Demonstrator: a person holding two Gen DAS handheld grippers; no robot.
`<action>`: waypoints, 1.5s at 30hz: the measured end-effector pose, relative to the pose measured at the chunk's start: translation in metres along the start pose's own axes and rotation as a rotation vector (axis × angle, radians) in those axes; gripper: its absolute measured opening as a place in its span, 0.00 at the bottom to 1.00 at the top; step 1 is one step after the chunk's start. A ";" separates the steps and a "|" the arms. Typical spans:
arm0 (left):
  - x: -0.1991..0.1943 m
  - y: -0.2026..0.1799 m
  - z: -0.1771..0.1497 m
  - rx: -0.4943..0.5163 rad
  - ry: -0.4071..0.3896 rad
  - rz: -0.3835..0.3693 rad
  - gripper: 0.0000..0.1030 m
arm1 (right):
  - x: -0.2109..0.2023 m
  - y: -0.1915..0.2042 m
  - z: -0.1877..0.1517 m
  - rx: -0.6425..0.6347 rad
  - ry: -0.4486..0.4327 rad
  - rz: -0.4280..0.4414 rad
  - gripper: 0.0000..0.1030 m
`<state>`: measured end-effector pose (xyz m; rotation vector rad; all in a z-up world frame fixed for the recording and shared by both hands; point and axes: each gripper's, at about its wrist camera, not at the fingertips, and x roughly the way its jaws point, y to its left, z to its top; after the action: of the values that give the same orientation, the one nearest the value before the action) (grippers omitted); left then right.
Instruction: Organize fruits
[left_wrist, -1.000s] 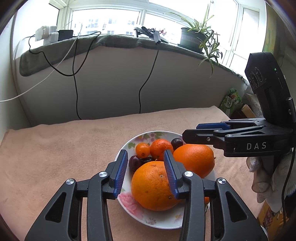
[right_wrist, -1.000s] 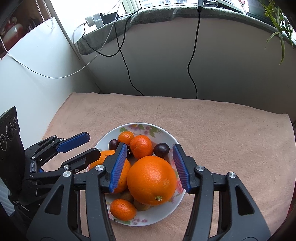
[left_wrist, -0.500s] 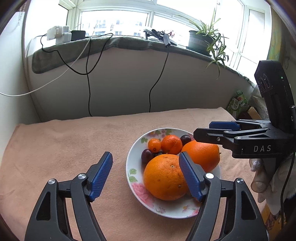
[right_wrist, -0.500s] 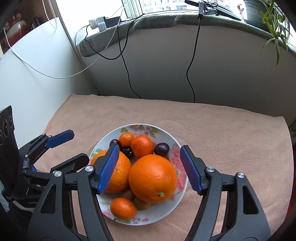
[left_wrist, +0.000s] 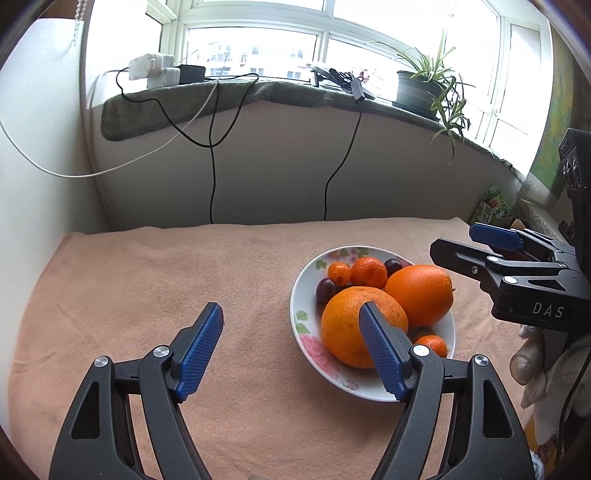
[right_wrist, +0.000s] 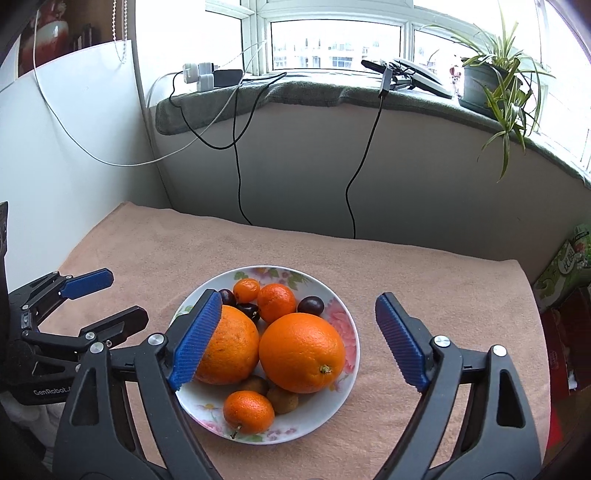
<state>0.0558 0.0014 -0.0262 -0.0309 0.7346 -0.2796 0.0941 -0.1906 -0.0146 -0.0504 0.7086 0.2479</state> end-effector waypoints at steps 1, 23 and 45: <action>-0.002 0.000 -0.001 -0.003 -0.003 0.006 0.74 | -0.003 0.002 0.000 -0.001 -0.006 -0.008 0.85; -0.045 0.001 -0.032 -0.043 -0.027 0.120 0.81 | -0.041 0.020 -0.035 0.071 -0.060 -0.038 1.00; -0.047 -0.001 -0.037 -0.038 -0.022 0.143 0.81 | -0.036 0.021 -0.046 0.066 -0.035 -0.037 1.00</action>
<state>-0.0026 0.0152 -0.0226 -0.0171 0.7166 -0.1291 0.0331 -0.1840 -0.0251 0.0042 0.6799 0.1896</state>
